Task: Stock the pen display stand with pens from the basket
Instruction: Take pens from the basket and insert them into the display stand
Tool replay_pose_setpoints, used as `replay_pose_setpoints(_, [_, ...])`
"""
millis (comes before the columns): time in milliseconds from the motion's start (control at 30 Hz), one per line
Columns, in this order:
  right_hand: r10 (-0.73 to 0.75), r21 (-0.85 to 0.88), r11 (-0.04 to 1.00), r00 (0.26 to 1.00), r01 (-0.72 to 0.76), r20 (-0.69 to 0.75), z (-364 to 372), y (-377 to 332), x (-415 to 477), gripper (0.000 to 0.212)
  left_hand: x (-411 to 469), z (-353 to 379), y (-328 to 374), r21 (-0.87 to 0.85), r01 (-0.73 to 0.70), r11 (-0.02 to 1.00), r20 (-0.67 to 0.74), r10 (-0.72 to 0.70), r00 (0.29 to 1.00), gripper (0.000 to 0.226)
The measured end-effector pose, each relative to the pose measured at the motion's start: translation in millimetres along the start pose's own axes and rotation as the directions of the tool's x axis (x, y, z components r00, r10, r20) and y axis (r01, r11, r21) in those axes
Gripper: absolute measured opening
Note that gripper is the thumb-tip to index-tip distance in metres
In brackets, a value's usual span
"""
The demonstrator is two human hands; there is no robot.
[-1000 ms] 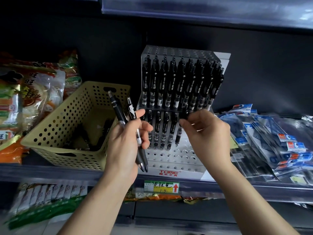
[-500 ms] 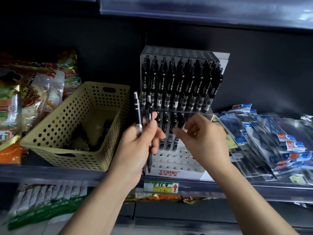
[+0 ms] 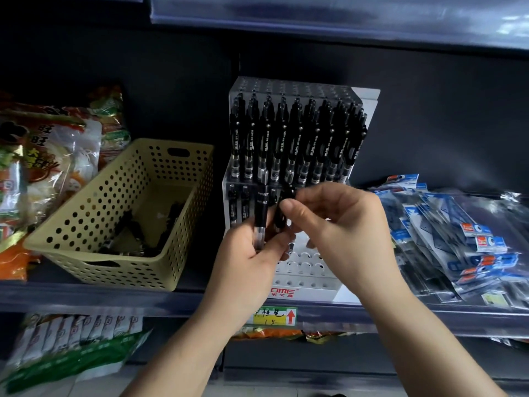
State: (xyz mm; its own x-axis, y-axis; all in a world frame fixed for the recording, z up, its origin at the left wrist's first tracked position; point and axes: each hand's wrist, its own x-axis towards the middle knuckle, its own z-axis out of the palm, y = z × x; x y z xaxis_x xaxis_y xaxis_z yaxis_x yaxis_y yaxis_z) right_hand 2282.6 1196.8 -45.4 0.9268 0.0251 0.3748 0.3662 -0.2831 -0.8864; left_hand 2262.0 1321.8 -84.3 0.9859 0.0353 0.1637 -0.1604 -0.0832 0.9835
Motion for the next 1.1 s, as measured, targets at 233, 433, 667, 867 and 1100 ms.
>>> replay_pose_setpoints(233, [-0.028,0.059,0.998,0.985,0.038,-0.171,-27.1,-1.7,14.6,0.012,4.3,-10.1,0.8,0.009,-0.056,0.998,-0.121,0.056,0.991,0.021])
replay_pose_setpoints(433, [-0.204,-0.277,0.953,0.934,0.121,-0.293,-29.4,19.2,18.7,0.012,7.7,-19.8,10.6,-0.203,0.032,0.979,-0.184,-0.07,0.98,0.052])
replay_pose_setpoints(667, [-0.277,-0.301,0.937,0.899,0.176,-0.339,-14.1,38.5,13.4,0.01,10.2,-19.5,11.4,-0.32,0.016,0.947,-0.264,-0.106,0.959,0.03])
replay_pose_setpoints(867, [-0.316,-0.344,0.917,0.894,0.202,-0.319,-10.7,45.3,11.5,0.008,9.9,-20.0,10.4,-0.302,-0.027,0.953,-0.303,-0.069,0.95,0.024])
replay_pose_setpoints(1100, [-0.359,-0.506,0.836,0.909,0.213,-0.21,-4.0,60.7,6.2,0.012,9.6,-21.9,9.2,-0.28,-0.057,0.958,-0.304,-0.033,0.952,0.018])
